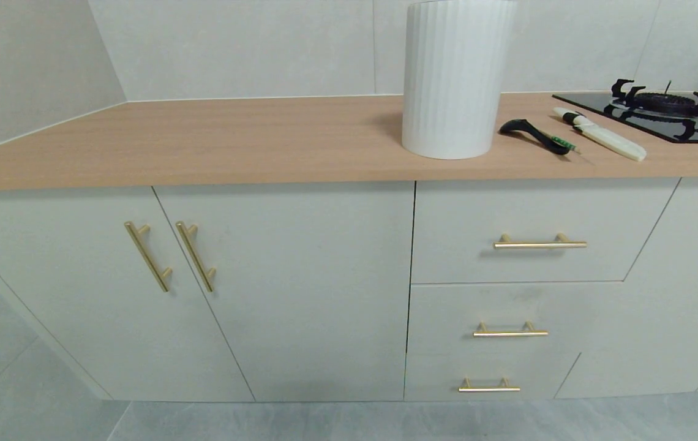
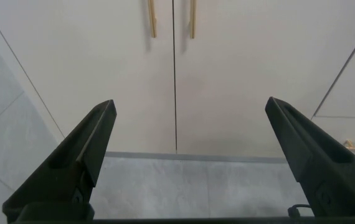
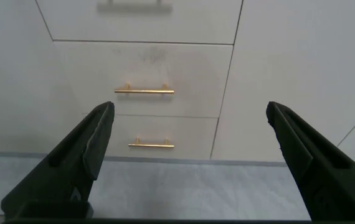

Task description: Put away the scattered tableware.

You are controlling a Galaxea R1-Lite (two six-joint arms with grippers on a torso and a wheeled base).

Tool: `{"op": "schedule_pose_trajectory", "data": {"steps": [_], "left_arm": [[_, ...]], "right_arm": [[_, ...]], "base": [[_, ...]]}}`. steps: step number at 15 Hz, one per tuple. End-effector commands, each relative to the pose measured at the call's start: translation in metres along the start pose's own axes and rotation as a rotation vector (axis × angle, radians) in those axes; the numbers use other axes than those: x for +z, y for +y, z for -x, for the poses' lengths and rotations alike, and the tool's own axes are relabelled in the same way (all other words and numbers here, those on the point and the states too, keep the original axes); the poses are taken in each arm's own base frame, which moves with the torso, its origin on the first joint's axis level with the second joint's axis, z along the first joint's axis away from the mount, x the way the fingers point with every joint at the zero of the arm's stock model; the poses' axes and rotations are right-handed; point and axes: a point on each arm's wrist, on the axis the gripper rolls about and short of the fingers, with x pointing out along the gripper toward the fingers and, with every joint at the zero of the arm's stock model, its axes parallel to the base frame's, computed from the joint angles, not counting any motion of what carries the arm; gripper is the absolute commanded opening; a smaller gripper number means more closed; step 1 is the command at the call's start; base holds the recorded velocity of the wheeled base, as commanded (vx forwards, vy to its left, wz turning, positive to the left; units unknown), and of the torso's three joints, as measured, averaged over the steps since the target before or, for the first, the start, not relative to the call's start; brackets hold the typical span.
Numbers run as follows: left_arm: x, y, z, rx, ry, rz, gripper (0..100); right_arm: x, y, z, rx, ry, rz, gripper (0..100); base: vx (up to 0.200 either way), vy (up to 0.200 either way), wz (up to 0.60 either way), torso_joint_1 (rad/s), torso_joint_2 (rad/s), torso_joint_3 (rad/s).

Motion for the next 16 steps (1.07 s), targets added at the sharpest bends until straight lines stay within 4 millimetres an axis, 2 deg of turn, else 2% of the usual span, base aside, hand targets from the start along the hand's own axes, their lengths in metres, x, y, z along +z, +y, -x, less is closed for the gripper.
{"op": "schedule_pose_trajectory", "data": {"steps": [1,2,3,4,5,6,7,8,9,10,13,16], "left_arm": [[0.000,0.000,0.000,0.001,0.001,0.000,100],[0.000,0.000,0.000,0.001,0.001,0.000,100],[0.000,0.000,0.000,0.001,0.001,0.000,100],[0.000,0.000,0.000,0.001,0.001,0.000,100],[0.000,0.000,0.000,0.001,0.001,0.000,100],[0.000,0.000,0.000,0.001,0.001,0.000,100],[0.000,0.000,0.000,0.001,0.001,0.000,100],[0.000,0.000,0.000,0.001,0.001,0.000,100],[0.000,0.000,0.000,0.001,0.001,0.000,100],[0.000,0.000,0.000,0.001,0.001,0.000,100],[0.000,0.000,0.000,0.002,0.001,0.000,100],[0.000,0.000,0.000,0.001,0.001,0.000,100]], "right_arm": [[0.001,0.000,0.000,-0.003,-0.001,0.003,100],[0.009,0.000,0.001,-0.004,-0.021,-0.007,100],[0.043,-0.002,0.005,0.023,-0.072,-0.065,100],[0.058,-0.002,-0.002,0.080,-0.027,-0.070,100],[0.064,-0.002,-0.014,0.146,0.048,-0.066,100],[0.074,0.001,-0.040,0.241,0.198,-0.066,100],[0.078,0.004,-0.055,0.273,0.270,-0.066,100],[0.085,0.009,-0.089,0.299,0.398,-0.066,100],[0.087,0.013,-0.114,0.298,0.456,-0.066,100],[0.088,0.017,-0.150,0.294,0.506,-0.070,100],[0.060,0.030,-0.231,0.288,0.626,-0.065,100],[0.020,0.038,-0.282,0.275,0.688,-0.064,100]], "base": [[0.000,0.000,0.00,0.000,0.00,0.000],[0.000,0.000,0.00,0.000,0.00,0.000],[0.000,0.000,0.00,0.000,0.00,0.000],[0.000,0.000,0.00,0.000,0.00,0.000],[0.000,0.000,0.00,0.000,0.00,0.000],[0.000,0.000,0.00,0.000,0.00,0.000],[0.000,0.000,0.00,0.000,0.00,0.000],[0.000,0.000,0.00,0.000,0.00,0.000],[0.000,0.000,0.00,0.000,0.00,0.000],[0.000,0.000,0.00,0.000,0.00,0.000],[0.000,0.000,0.00,0.000,0.00,0.000],[0.000,0.000,0.00,0.000,0.00,0.000]]}}
